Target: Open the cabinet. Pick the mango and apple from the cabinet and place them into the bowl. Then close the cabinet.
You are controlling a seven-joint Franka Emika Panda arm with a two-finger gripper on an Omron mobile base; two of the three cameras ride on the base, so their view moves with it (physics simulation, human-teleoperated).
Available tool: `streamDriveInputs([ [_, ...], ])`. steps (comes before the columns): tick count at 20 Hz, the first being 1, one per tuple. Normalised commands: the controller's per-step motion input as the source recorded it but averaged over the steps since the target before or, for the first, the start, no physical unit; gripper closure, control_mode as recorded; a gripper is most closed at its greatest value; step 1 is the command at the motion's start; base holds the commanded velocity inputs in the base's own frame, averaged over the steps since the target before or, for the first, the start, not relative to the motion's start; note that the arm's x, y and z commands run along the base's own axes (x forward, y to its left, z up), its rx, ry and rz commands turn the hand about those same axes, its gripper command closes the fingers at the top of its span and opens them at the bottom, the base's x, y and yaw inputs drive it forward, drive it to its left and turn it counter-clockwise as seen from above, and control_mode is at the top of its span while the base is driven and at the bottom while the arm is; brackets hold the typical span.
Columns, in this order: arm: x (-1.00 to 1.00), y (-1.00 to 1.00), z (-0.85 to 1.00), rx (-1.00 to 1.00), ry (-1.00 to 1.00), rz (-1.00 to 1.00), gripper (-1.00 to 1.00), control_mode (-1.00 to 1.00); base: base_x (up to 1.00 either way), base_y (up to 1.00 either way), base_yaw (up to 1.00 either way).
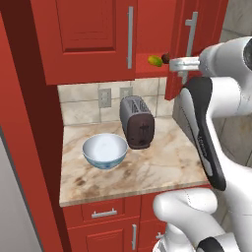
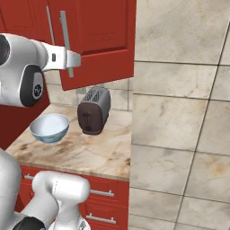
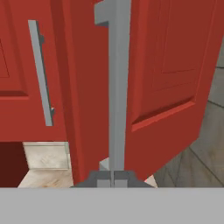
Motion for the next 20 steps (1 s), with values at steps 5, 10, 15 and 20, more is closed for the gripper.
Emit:
streamDriveInputs([
  [5, -0.51, 0.08, 0.00, 0.00, 0.00, -0.05, 1.00, -1.00, 0.00, 0.00, 0.00],
  [10, -0.15, 0.39, 0.08, 0.00, 0.00, -0.08, 1.00, -1.00, 0.00, 0.00, 0.00],
  [15, 0.00, 0.47, 0.04, 0.00, 0.00, -0.08, 1.00, -1.00, 0.00, 0.00, 0.00],
  [20, 0.12, 0.39, 0.01, 0.00, 0.00, -0.04, 1.00, -1.00, 0.00, 0.00, 0.00],
])
